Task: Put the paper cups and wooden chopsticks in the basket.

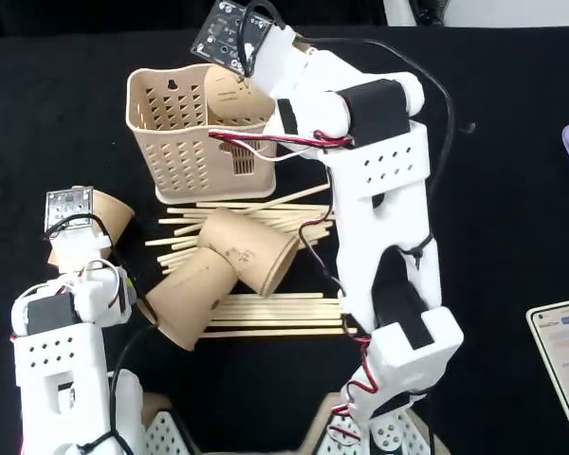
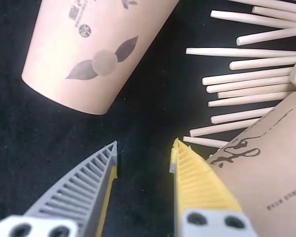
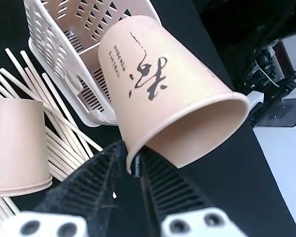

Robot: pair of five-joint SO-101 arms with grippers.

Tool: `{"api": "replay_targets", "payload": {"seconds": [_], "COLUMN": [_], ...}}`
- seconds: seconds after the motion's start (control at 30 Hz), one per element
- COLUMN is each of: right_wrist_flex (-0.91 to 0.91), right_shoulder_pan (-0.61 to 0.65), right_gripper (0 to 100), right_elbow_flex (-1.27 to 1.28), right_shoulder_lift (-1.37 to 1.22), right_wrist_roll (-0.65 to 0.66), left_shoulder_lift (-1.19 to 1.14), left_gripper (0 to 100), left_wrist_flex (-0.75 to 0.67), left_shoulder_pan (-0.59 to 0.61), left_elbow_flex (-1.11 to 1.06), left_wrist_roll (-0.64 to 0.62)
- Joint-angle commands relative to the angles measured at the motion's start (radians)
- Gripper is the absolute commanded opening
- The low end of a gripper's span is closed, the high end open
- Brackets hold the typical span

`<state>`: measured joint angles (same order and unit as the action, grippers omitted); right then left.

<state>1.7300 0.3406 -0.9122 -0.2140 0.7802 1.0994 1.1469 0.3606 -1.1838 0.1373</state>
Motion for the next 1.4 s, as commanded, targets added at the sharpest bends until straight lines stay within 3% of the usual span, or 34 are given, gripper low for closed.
{"api": "replay_targets", "payload": {"seconds": [0.0,0.13,0.33,0.4,0.77,0.93,1.03,1.1,1.37], "right_wrist_flex": [0.029,0.028,0.018,-0.005,-0.106,-0.153,-0.199,-0.215,-0.207], "right_shoulder_pan": [0.012,0.034,0.057,0.057,0.057,0.098,0.11,0.11,0.106], "right_gripper": [1.4,2.1,23.7,25.4,24.7,24.4,15.6,2.4,1.0], "right_elbow_flex": [-0.05,-0.05,-0.104,-0.137,-0.16,-0.157,-0.159,-0.159,-0.214], "right_shoulder_lift": [-0.005,-0.013,-0.016,-0.016,-0.036,-0.081,-0.087,-0.087,-0.068], "right_wrist_roll": [0.009,0.005,-0.064,-0.107,-0.407,-0.48,-0.512,-0.549,-0.575], "left_shoulder_lift": [0.014,0.014,0.014,0.014,0.014,0.014,0.014,0.014,0.014], "left_gripper": [18,18,18,18,18,18,18,18,18], "left_wrist_flex": [-0.012,-0.012,-0.012,-0.011,-0.008,-0.008,-0.008,-0.008,-0.009], "left_shoulder_pan": [0.008,0.008,0.01,0.01,0.01,0.01,0.01,0.01,0.01], "left_elbow_flex": [0.015,0.015,0.015,0.015,0.016,0.016,0.015,0.015,0.013], "left_wrist_roll": [-0.011,-0.011,-0.011,-0.011,-0.011,-0.009,-0.009,-0.009,-0.008]}}
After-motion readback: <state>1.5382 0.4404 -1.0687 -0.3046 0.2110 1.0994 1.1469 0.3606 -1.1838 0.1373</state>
